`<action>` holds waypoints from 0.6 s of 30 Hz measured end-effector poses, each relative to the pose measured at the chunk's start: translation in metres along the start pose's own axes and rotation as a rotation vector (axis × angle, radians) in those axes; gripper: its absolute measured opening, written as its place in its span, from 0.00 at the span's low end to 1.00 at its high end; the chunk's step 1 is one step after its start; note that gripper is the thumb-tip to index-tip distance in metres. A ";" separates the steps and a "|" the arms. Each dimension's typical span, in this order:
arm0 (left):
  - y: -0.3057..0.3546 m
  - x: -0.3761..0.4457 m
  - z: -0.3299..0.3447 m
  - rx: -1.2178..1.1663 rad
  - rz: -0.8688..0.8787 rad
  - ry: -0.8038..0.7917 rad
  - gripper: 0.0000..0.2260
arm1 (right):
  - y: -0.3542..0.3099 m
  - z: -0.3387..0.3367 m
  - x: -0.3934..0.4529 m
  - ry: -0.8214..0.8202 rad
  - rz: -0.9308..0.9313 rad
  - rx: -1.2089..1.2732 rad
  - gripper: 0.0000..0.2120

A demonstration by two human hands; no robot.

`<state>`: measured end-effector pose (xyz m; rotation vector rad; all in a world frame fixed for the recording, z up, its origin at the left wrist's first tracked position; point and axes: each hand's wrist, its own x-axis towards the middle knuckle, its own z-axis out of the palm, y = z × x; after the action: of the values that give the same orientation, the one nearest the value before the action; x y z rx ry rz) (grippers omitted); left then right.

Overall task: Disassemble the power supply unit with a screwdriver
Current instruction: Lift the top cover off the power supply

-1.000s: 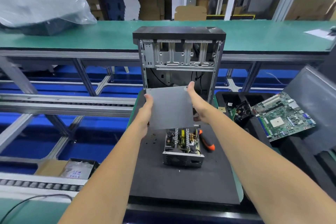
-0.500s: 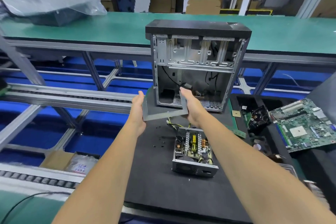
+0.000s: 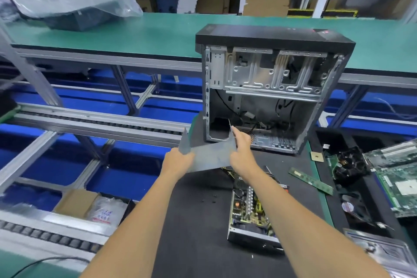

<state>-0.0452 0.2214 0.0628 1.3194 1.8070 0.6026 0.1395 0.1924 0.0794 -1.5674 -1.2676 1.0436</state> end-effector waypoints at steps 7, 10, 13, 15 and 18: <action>-0.029 0.010 0.013 -0.023 0.027 0.220 0.09 | 0.019 0.014 0.010 -0.146 -0.054 -0.128 0.38; -0.044 0.012 0.018 -0.048 0.013 0.307 0.10 | 0.021 0.020 0.013 -0.210 -0.018 -0.293 0.34; -0.049 0.014 0.024 -0.123 0.019 0.389 0.11 | 0.022 0.032 0.016 -0.132 0.088 -0.518 0.13; -0.049 0.015 0.026 -0.145 0.057 0.410 0.11 | 0.024 0.037 0.017 -0.073 0.157 -0.650 0.08; -0.051 0.018 0.023 -0.116 0.110 0.419 0.12 | 0.023 0.040 0.020 -0.038 0.164 -0.807 0.05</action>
<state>-0.0567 0.2194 0.0054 1.2871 1.9991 1.0938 0.1107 0.2136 0.0433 -2.2832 -1.7311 0.6759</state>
